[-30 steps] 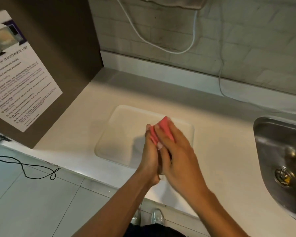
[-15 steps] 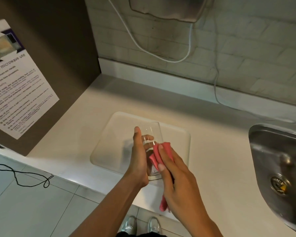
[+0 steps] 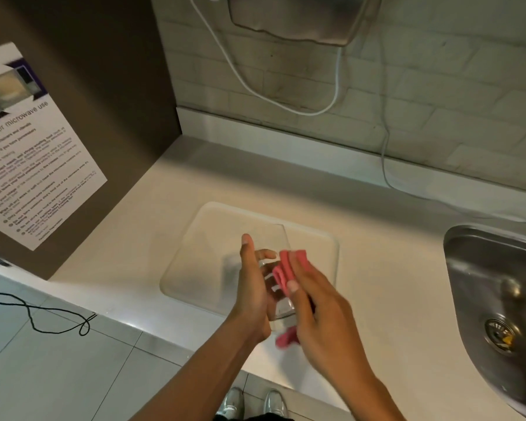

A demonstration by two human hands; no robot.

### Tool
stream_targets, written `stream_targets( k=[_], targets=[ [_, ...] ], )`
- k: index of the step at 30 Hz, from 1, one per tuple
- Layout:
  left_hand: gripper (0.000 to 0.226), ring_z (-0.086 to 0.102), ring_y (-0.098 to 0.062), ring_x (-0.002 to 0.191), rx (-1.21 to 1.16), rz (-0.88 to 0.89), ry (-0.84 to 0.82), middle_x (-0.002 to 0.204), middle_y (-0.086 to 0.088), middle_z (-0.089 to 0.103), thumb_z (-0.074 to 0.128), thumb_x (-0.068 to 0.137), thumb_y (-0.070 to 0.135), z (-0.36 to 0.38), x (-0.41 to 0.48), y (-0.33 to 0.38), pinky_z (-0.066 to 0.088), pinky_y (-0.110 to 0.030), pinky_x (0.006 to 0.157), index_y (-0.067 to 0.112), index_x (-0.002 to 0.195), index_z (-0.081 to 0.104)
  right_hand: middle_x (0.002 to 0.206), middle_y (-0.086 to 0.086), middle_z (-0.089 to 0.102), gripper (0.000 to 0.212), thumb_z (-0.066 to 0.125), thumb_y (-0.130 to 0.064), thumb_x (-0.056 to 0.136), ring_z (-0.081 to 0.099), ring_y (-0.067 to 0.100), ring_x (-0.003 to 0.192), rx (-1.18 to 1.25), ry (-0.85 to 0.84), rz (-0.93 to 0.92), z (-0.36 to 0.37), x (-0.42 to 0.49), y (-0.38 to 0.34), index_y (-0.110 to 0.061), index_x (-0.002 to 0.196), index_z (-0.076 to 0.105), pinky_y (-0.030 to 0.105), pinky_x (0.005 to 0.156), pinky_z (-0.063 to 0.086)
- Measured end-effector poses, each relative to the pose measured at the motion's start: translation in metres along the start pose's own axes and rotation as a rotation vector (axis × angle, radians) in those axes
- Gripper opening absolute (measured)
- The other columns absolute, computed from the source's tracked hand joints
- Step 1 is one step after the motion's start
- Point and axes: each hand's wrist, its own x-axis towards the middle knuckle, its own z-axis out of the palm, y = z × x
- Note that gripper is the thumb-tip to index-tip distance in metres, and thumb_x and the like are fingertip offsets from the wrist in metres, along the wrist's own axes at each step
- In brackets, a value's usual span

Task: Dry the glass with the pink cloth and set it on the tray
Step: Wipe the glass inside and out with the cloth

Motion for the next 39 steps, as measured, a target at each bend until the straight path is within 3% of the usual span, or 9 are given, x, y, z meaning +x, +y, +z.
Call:
stream_targets(
  k=[3, 7, 10, 14, 20, 25, 30, 34, 39],
  targets=[
    [0.086, 0.081, -0.027, 0.105, 0.011, -0.026, -0.04, 0.112, -0.013, 0.084, 0.028, 0.094, 0.087, 0.007, -0.008, -0.006, 0.064, -0.039, 0.083, 0.025, 0.108, 0.085, 0.16, -0.028, 0.023, 0.046, 0.042, -0.032, 0.106, 0.026, -0.008, 0.143, -0.104, 0.054, -0.045, -0.003, 0.015, -0.009, -0.053, 0.146, 0.036, 0.012, 0.115, 0.026],
    [0.082, 0.081, -0.016, 0.074, 0.016, 0.021, -0.007, 0.083, -0.002, 0.083, 0.031, 0.092, 0.088, 0.0, 0.001, 0.011, 0.063, -0.031, 0.062, 0.018, 0.105, 0.071, 0.164, -0.025, 0.017, 0.052, 0.044, -0.03, 0.105, 0.019, -0.003, 0.149, -0.214, 0.016, -0.164, 0.007, -0.018, -0.001, -0.053, 0.15, 0.031, 0.023, 0.118, 0.026],
    [0.079, 0.078, -0.017, 0.073, 0.019, 0.02, 0.05, 0.09, -0.003, 0.081, 0.03, 0.094, 0.087, -0.001, 0.005, 0.014, 0.062, -0.029, 0.057, 0.02, 0.107, 0.07, 0.155, -0.044, 0.016, 0.05, 0.042, -0.036, 0.105, 0.021, -0.012, 0.144, -0.108, -0.002, -0.088, 0.002, -0.023, 0.008, -0.063, 0.145, 0.03, 0.026, 0.12, 0.029],
    [0.091, 0.079, -0.032, 0.106, 0.036, -0.023, -0.004, 0.113, -0.017, 0.083, 0.029, 0.094, 0.087, 0.009, -0.006, 0.005, 0.066, -0.044, 0.086, 0.013, 0.124, 0.072, 0.158, -0.032, 0.023, 0.045, 0.04, -0.037, 0.106, 0.029, -0.005, 0.143, -0.071, 0.034, -0.032, -0.007, 0.01, -0.004, -0.055, 0.147, 0.035, 0.014, 0.107, 0.041],
    [0.08, 0.078, -0.014, 0.063, 0.0, 0.05, 0.063, 0.072, 0.003, 0.081, 0.031, 0.093, 0.087, -0.003, 0.006, 0.017, 0.061, -0.028, 0.054, 0.019, 0.104, 0.07, 0.161, -0.035, 0.015, 0.052, 0.042, -0.035, 0.105, 0.019, -0.005, 0.148, -0.17, -0.008, -0.124, 0.005, -0.031, 0.005, -0.059, 0.148, 0.028, 0.03, 0.119, 0.031],
    [0.086, 0.082, -0.027, 0.099, 0.065, -0.029, -0.021, 0.109, -0.012, 0.085, 0.027, 0.094, 0.087, 0.008, -0.008, -0.001, 0.067, -0.038, 0.076, 0.023, 0.108, 0.084, 0.159, -0.03, 0.021, 0.046, 0.039, -0.034, 0.107, 0.023, -0.005, 0.147, -0.114, 0.037, -0.019, -0.004, 0.011, -0.003, -0.053, 0.148, 0.033, 0.016, 0.12, 0.016],
    [0.081, 0.077, -0.018, 0.069, 0.053, 0.008, 0.008, 0.081, -0.004, 0.081, 0.031, 0.092, 0.089, 0.003, -0.001, 0.011, 0.061, -0.032, 0.064, 0.02, 0.099, 0.073, 0.165, -0.022, 0.016, 0.054, 0.046, -0.027, 0.105, 0.022, 0.006, 0.149, -0.269, -0.012, -0.152, 0.008, -0.022, -0.003, -0.05, 0.151, 0.031, 0.029, 0.119, 0.023],
    [0.081, 0.079, -0.023, 0.079, 0.089, 0.011, 0.066, 0.088, -0.003, 0.084, 0.031, 0.092, 0.088, 0.0, -0.001, 0.007, 0.063, -0.033, 0.063, 0.019, 0.104, 0.072, 0.161, -0.03, 0.021, 0.048, 0.042, -0.031, 0.106, 0.022, -0.007, 0.146, -0.105, 0.002, -0.056, 0.0, -0.018, 0.008, -0.053, 0.148, 0.035, 0.027, 0.122, 0.026],
    [0.078, 0.082, -0.023, 0.104, 0.019, -0.04, -0.081, 0.114, -0.009, 0.085, 0.034, 0.093, 0.087, 0.008, -0.013, -0.01, 0.064, -0.035, 0.079, 0.031, 0.11, 0.085, 0.163, -0.021, 0.021, 0.047, 0.041, -0.032, 0.107, 0.022, 0.0, 0.148, -0.212, 0.042, -0.069, -0.005, 0.022, -0.011, -0.048, 0.15, 0.033, 0.004, 0.109, 0.008]
  ],
)
